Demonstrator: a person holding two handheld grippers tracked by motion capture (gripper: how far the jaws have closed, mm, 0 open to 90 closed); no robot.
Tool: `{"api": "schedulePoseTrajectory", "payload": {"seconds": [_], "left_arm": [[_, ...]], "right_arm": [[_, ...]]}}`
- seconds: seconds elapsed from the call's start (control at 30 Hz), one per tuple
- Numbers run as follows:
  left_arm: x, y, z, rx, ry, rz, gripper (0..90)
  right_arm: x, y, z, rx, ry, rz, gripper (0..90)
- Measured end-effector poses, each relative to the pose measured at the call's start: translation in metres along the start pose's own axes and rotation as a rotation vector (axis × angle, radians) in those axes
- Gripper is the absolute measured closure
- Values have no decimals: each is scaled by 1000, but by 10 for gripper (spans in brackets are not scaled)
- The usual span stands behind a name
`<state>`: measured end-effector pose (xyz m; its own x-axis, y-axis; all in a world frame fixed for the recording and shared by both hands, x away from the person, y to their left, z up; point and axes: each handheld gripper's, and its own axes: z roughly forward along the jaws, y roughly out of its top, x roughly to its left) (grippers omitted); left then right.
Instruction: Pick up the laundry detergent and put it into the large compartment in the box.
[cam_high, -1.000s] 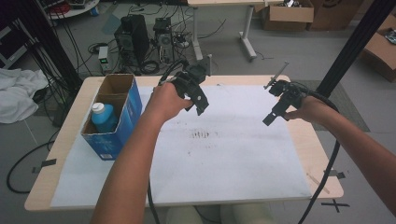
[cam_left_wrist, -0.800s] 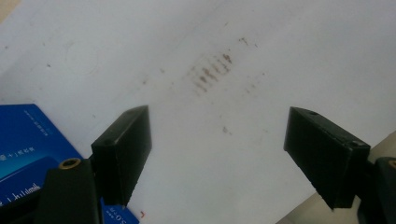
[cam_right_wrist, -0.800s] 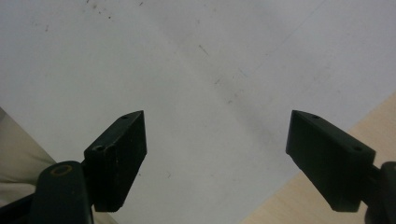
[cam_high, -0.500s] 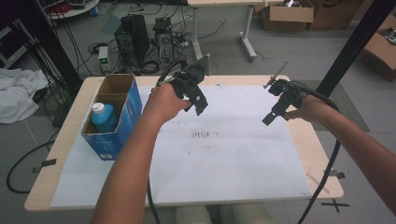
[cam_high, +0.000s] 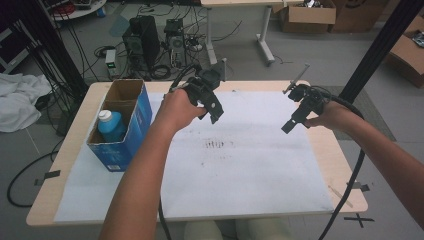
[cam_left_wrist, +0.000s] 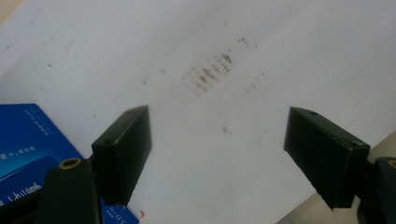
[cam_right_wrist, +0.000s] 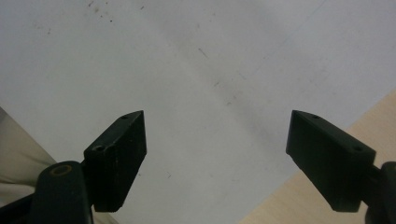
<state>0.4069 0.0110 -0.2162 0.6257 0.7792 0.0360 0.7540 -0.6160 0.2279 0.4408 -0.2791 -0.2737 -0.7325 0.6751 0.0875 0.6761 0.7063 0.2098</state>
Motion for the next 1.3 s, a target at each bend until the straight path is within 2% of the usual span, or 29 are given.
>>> {"api": "schedulePoseTrajectory", "payload": {"seconds": [0.43,1.07,1.17,1.3], "left_arm": [[1,-2,0,2,5,-3,243],[0,-2,2,3,4,-3,244],[-2,-3,8,13,13,-3,244],[-3,-10,29,53,1,0,246]], "right_arm": [[4,4,2,6,-2,-18,201],[4,4,2,3,-1,-17,201],[4,4,2,4,-1,-18,202],[6,4,5,8,4,-23,201]]}}
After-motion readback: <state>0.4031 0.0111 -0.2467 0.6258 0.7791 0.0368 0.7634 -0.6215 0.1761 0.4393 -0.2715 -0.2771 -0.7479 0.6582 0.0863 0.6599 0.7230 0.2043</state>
